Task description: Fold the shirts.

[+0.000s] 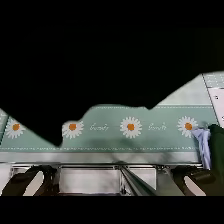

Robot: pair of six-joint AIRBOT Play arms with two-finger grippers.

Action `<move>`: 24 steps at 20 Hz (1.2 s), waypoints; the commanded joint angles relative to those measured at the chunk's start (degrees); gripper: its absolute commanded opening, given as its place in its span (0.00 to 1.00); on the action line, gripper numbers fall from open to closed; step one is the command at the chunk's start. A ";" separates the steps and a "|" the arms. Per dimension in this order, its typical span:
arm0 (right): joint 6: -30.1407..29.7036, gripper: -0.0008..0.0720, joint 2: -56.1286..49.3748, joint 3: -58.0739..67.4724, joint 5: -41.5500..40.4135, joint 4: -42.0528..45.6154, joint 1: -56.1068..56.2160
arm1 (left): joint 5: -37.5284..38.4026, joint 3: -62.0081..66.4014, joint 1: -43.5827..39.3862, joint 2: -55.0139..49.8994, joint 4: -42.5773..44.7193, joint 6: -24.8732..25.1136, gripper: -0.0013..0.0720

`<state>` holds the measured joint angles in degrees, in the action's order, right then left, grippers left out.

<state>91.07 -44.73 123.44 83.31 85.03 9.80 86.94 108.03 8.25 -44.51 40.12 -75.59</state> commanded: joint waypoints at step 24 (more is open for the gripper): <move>-1.03 0.57 -46.66 -30.36 -11.08 -15.34 -12.28 | -25.79 -47.98 -4.92 -41.57 -0.04 6.16 0.04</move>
<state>93.82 -90.28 92.36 65.60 70.57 0.51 60.01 59.07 3.01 -83.46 40.42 -70.65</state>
